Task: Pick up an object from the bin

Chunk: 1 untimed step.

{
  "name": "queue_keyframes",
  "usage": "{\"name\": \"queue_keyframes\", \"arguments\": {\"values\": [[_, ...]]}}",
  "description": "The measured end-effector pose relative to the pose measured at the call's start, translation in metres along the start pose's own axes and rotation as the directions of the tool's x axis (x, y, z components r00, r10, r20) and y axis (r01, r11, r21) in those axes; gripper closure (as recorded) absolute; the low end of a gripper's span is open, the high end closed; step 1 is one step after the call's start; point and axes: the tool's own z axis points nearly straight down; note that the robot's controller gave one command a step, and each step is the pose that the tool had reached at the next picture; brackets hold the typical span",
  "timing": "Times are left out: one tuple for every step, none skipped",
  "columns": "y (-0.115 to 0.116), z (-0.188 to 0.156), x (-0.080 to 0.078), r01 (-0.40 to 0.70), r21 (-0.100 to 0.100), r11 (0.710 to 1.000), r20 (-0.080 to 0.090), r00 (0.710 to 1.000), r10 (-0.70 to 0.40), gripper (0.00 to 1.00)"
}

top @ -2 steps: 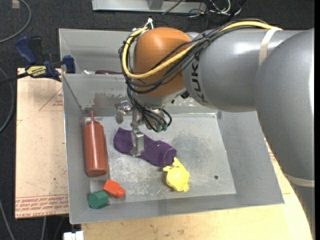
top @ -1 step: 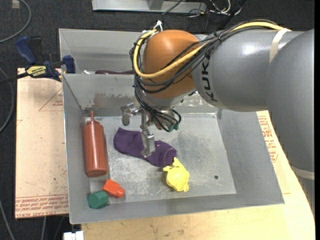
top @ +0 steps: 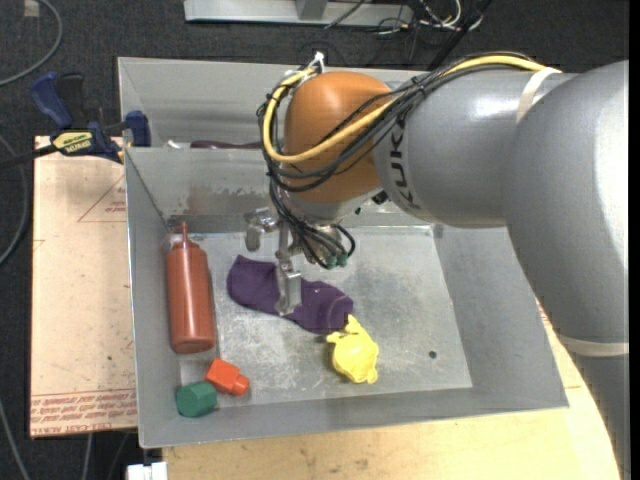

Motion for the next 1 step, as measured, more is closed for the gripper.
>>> {"name": "queue_keyframes", "arguments": {"values": [[-0.0007,0.0613,-0.0257,0.357,0.0,0.934,-0.003,0.934,-0.357,1.0]]}}
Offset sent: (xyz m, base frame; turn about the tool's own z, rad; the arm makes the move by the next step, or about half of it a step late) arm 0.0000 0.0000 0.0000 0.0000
